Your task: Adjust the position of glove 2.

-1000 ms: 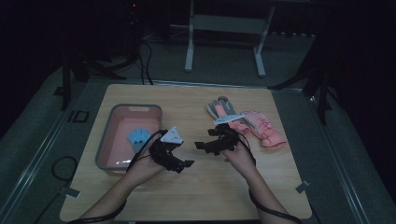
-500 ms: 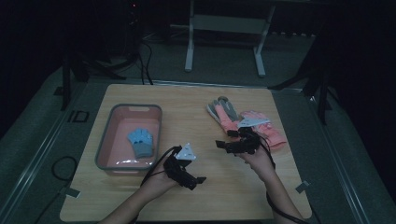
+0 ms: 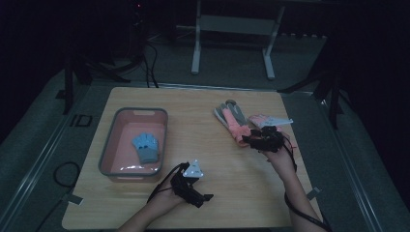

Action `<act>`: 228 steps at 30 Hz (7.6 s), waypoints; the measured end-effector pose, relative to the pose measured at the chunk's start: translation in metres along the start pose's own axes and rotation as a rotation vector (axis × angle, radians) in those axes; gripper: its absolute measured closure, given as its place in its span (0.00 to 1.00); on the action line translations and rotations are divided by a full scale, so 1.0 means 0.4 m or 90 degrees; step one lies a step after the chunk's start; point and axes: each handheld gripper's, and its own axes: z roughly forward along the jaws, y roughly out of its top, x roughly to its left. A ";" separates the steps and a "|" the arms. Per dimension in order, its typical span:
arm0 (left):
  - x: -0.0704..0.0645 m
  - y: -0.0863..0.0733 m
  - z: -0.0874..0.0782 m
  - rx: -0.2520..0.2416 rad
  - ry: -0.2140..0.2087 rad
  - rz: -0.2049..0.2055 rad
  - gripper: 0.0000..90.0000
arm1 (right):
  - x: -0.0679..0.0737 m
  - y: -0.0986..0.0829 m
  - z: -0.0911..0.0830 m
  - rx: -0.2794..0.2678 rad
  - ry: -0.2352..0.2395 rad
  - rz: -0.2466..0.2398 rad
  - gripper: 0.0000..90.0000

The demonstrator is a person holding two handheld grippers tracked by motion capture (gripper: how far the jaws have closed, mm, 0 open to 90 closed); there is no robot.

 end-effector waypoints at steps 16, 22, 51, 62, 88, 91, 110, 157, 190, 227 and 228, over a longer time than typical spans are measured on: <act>-0.014 -0.037 0.003 -0.020 0.020 -0.003 0.02 | -0.098 0.081 0.093 0.021 -0.026 0.025 0.66; -0.011 -0.045 -0.005 -0.037 0.036 -0.012 0.02 | -0.121 0.105 0.155 0.053 -0.040 0.007 0.65; -0.007 -0.054 -0.013 -0.059 0.050 -0.004 0.02 | -0.084 0.111 0.219 0.071 -0.094 0.099 0.98; -0.014 -0.054 -0.015 -0.064 0.061 0.015 0.03 | 0.055 0.143 0.081 -0.018 -0.105 0.120 0.98; -0.018 -0.054 -0.014 -0.065 0.057 0.021 0.03 | 0.226 -0.036 0.075 0.000 -0.208 0.257 0.98; -0.017 -0.054 -0.013 -0.066 0.055 0.021 0.03 | 0.219 -0.066 0.104 0.026 -0.216 0.261 0.96; -0.017 -0.055 -0.011 -0.060 0.046 0.023 0.03 | 0.172 -0.028 0.025 0.010 -0.187 0.150 0.59; -0.020 -0.060 -0.009 -0.052 0.044 0.012 0.02 | -0.289 -0.059 0.020 0.095 -0.149 0.091 0.68; -0.022 -0.060 -0.007 -0.051 0.050 0.016 0.03 | -0.163 -0.035 -0.121 0.058 -0.262 0.190 0.98; -0.023 -0.059 -0.003 -0.043 0.046 0.022 0.03 | -0.068 -0.154 -0.120 0.076 -0.200 0.155 0.66; -0.023 -0.059 -0.002 -0.043 0.047 0.023 0.03 | -0.075 -0.150 -0.123 0.086 -0.196 0.142 0.66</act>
